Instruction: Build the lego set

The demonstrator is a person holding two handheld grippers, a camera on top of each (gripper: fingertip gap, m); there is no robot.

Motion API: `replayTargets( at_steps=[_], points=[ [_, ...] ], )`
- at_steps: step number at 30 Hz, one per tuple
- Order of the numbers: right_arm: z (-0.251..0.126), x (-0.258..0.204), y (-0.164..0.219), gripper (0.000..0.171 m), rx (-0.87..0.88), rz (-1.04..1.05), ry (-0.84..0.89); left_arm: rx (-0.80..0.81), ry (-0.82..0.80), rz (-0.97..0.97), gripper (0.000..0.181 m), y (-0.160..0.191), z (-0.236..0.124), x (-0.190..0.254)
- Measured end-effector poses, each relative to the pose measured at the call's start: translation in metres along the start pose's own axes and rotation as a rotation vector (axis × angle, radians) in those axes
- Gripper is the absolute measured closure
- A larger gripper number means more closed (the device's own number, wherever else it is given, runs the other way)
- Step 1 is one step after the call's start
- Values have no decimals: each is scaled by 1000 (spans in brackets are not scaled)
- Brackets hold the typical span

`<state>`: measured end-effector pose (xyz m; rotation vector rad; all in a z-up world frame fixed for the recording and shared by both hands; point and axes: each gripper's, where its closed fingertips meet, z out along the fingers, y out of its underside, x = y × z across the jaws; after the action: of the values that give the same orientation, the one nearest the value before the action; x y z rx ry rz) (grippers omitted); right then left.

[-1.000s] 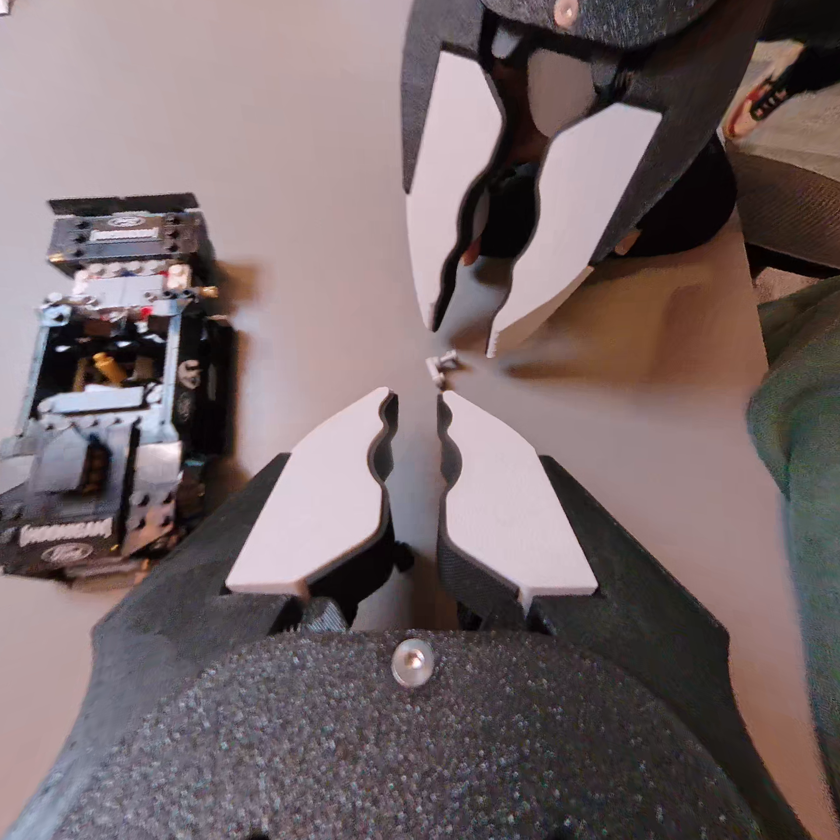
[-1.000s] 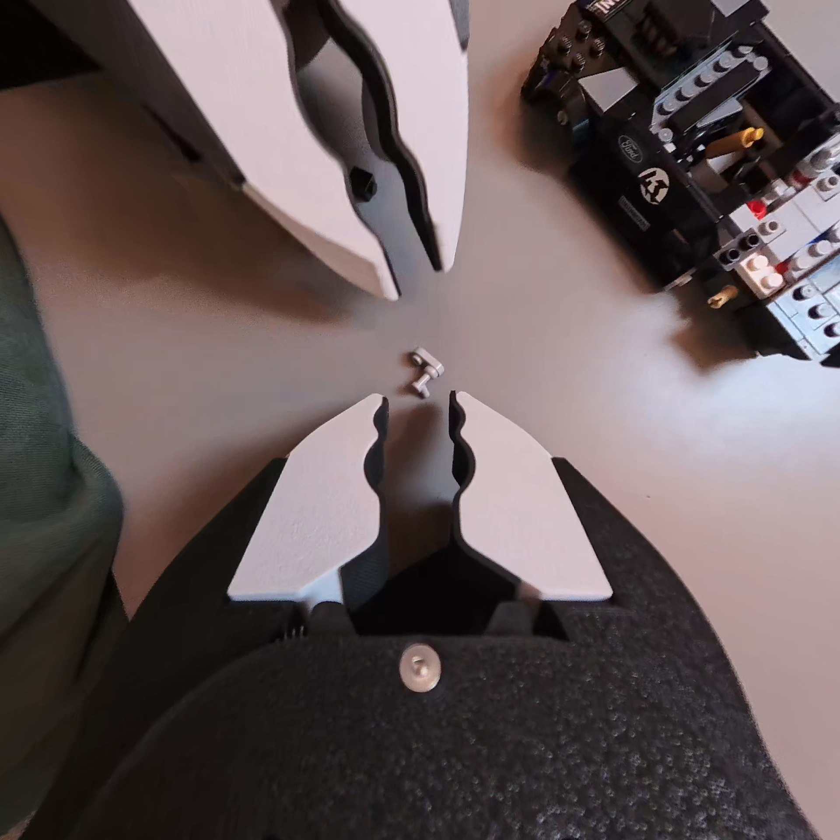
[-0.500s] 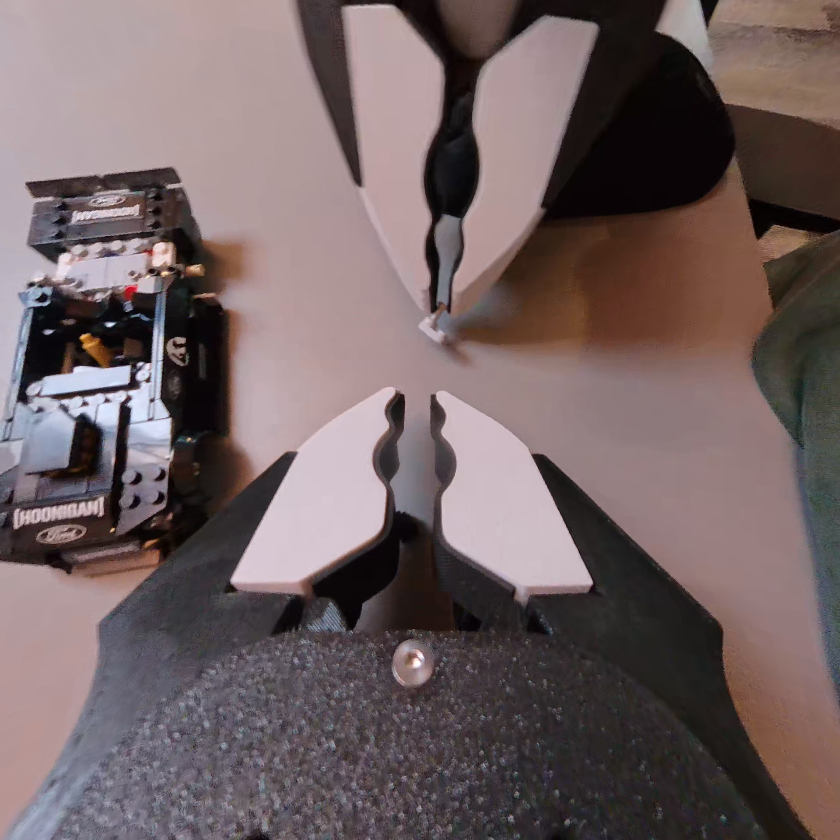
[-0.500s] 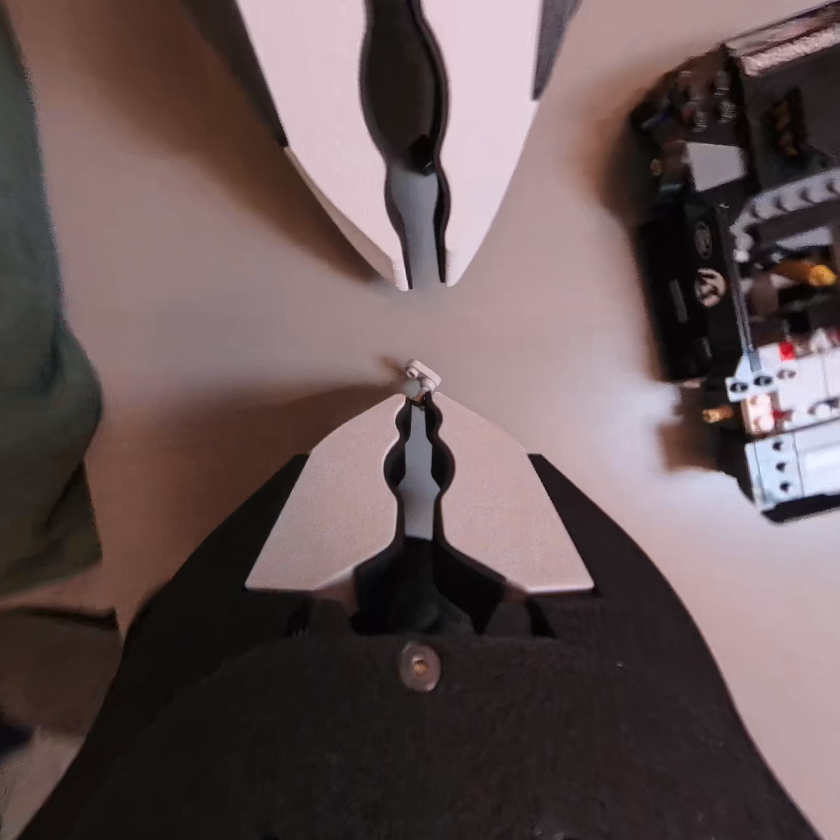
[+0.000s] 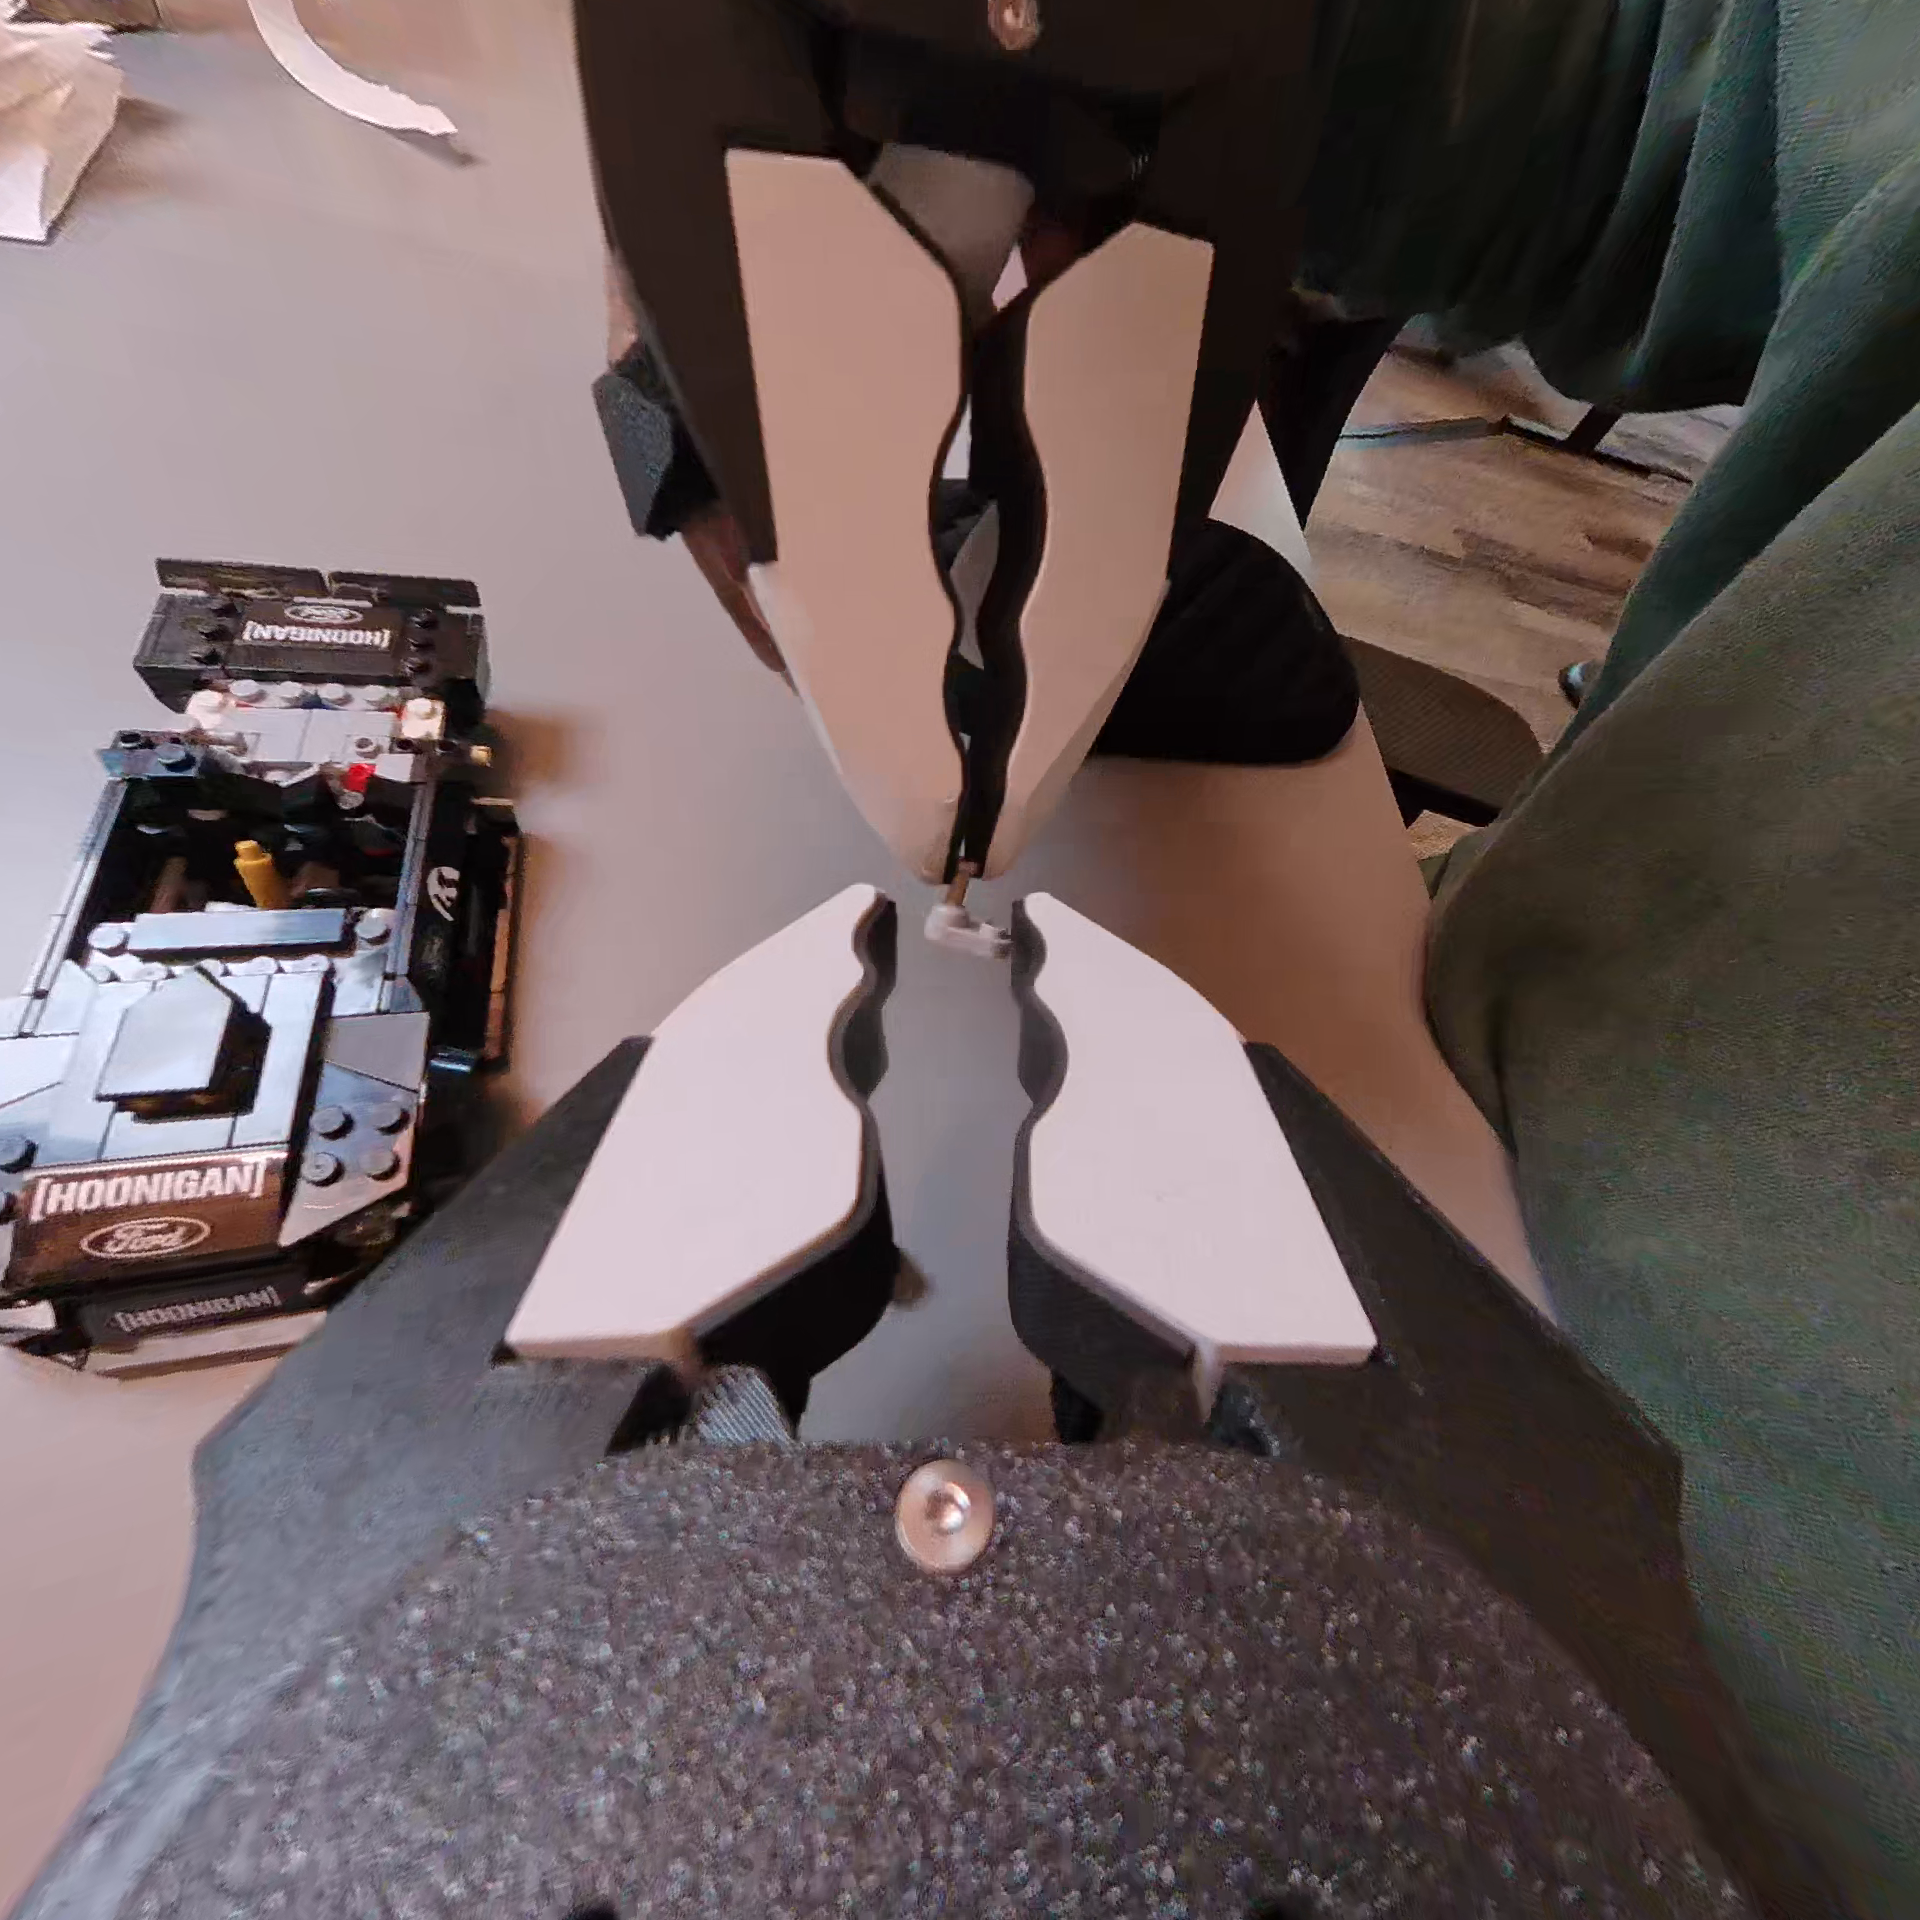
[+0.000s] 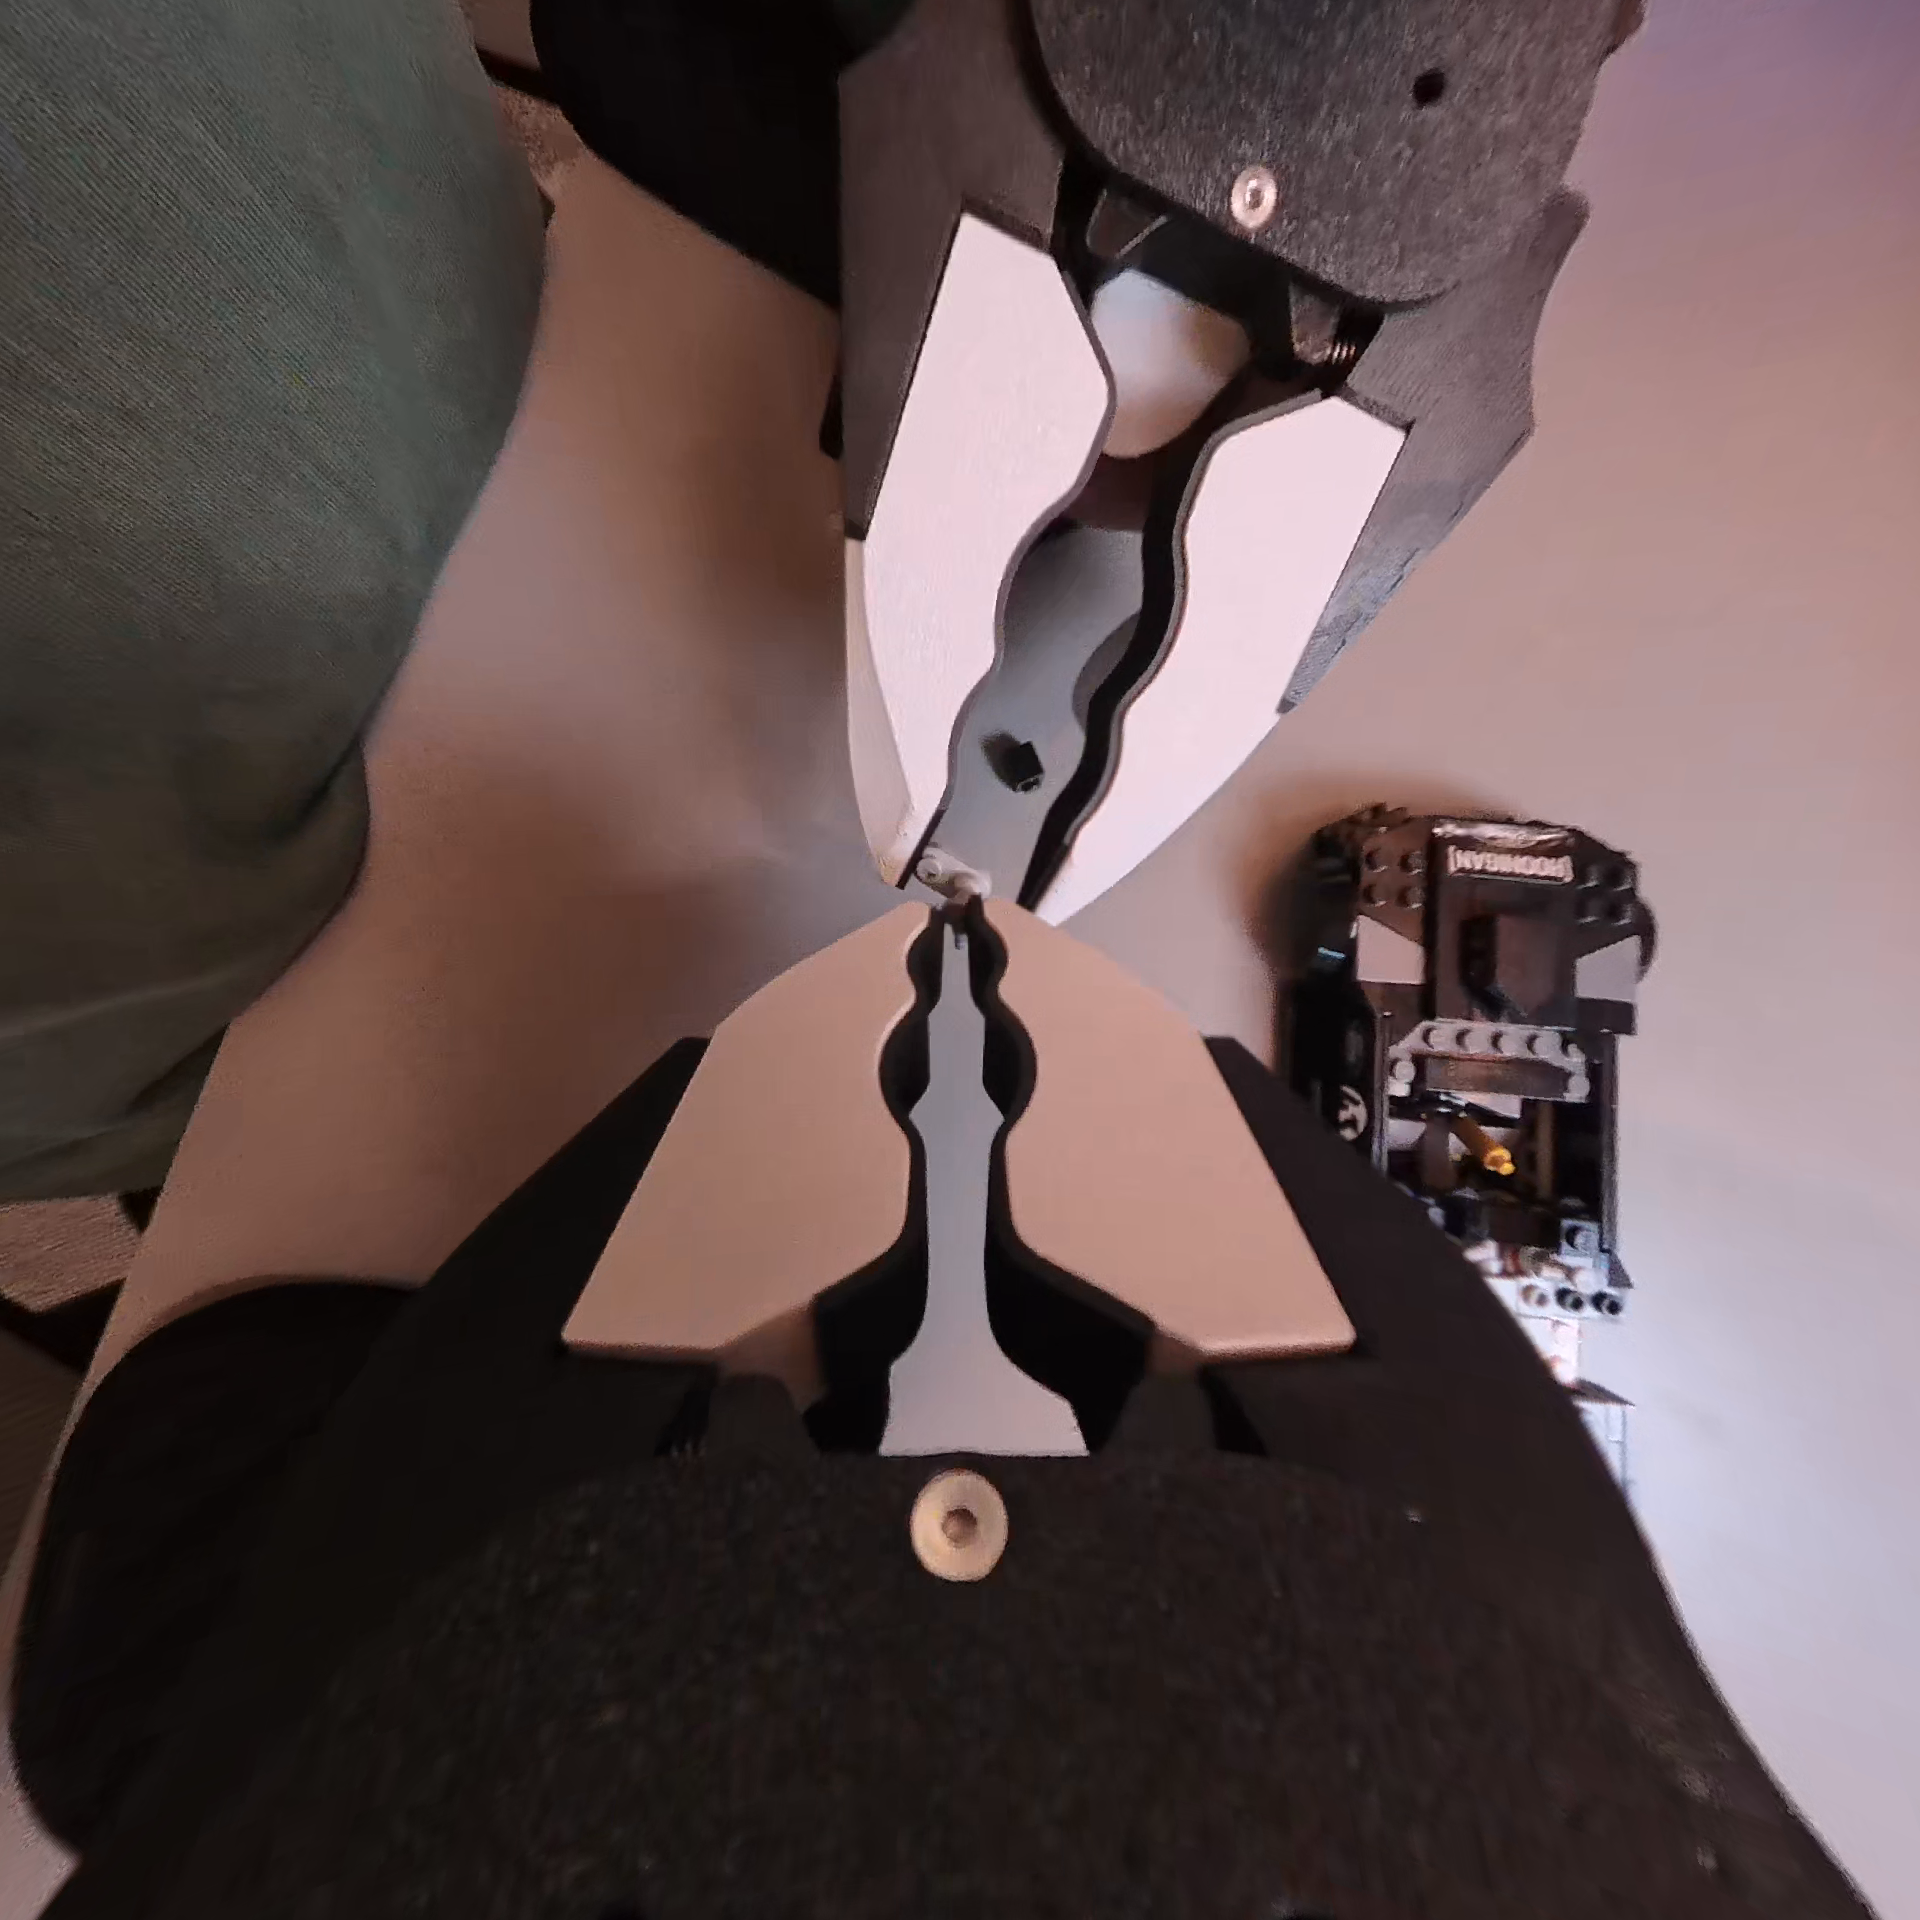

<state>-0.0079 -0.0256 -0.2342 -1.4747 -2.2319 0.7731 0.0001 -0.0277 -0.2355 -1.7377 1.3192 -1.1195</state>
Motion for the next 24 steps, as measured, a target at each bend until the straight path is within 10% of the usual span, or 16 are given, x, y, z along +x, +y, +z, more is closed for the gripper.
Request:
replayTargets(
  at_steps=[24],
  points=[
    [-14, -21, -16, 168, 183, -80, 102, 47, 109, 156, 165, -6, 2, 29]
  ],
)
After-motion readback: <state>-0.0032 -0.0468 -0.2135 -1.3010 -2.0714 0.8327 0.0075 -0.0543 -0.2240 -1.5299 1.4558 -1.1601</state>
